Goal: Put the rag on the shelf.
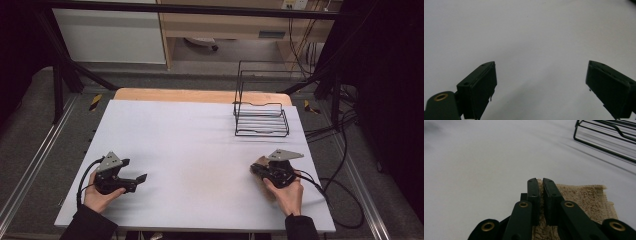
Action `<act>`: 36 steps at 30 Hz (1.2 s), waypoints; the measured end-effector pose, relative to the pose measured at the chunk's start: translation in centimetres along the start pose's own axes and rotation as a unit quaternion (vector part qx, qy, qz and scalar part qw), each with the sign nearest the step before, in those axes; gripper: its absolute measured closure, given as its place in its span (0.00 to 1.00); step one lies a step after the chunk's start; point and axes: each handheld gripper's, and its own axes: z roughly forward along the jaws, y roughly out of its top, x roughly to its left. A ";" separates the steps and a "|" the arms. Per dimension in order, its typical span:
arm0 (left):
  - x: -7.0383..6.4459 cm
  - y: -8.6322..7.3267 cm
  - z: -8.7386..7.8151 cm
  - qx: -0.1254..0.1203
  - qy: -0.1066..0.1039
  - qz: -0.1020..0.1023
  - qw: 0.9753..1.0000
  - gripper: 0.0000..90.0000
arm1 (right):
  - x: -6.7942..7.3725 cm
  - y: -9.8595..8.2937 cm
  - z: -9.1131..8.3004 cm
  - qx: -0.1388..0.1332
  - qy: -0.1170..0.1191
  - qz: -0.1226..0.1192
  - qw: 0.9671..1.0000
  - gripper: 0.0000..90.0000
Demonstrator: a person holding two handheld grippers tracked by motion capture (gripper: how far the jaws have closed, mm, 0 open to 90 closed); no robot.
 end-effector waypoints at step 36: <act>-0.4 0.0 0.4 0.010 -0.001 0.006 1.000 0.11 | -4.6 -5.1 -1.2 0.069 -0.049 0.058 0.995 0.68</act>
